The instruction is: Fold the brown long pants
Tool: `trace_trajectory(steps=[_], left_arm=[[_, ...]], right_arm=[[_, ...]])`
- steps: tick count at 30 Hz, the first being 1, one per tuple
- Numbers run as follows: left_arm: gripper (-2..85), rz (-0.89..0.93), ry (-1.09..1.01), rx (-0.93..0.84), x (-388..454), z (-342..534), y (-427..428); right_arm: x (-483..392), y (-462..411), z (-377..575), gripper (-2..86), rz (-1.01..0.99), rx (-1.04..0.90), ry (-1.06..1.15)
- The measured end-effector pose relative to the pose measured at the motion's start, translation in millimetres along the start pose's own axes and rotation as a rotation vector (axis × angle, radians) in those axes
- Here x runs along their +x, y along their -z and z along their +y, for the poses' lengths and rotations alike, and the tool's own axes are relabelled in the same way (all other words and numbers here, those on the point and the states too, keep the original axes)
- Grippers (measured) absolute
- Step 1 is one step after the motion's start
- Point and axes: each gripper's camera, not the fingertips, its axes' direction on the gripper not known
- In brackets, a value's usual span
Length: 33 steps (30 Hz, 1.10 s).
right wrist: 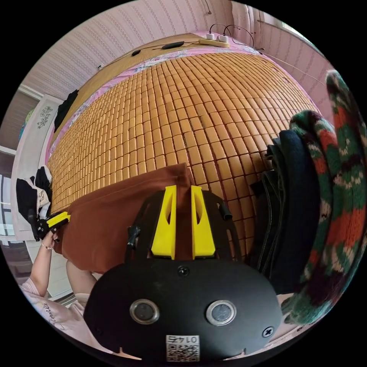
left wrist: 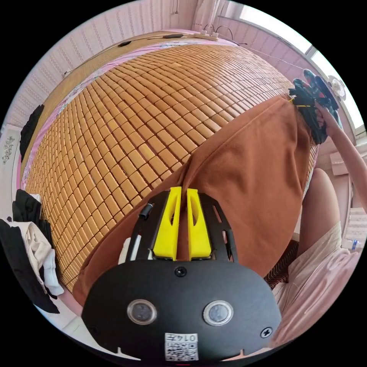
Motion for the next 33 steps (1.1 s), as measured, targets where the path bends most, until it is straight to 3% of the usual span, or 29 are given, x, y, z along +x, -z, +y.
trace_trajectory(steps=[5,12,18,23,26,28,33], left_arm=[[3.8,0.001,-0.014,0.092,10.6,24.3,29.0],[6.0,0.212,-0.153,0.008,93.9,66.4,1.6],[6.3,0.162,-0.115,-0.043,107.5,68.0,-34.2],[6.2,0.162,-0.177,-0.065,111.4,71.2,-37.9],[6.3,0.161,-0.17,-0.06,111.0,74.2,-46.8],[6.3,0.178,-0.154,-0.063,107.0,74.0,-49.1],[6.5,0.212,-0.127,-0.053,98.0,74.5,-49.9]], right_arm=[[13.8,36.2,81.2,8.0,0.039,0.131,-0.082],[38.8,2.9,128.6,11.8,-0.188,0.097,-0.262],[27.9,8.5,125.5,2.4,-0.1,0.115,-0.201],[29.3,35.9,148.3,1.0,-0.101,0.148,-0.167],[43.1,-20.0,144.3,0.9,-0.09,-0.06,-0.224],[42.4,-14.8,147.1,1.1,-0.115,0.029,-0.23],[11.1,3.7,145.5,0.7,0.168,0.026,-0.175]])
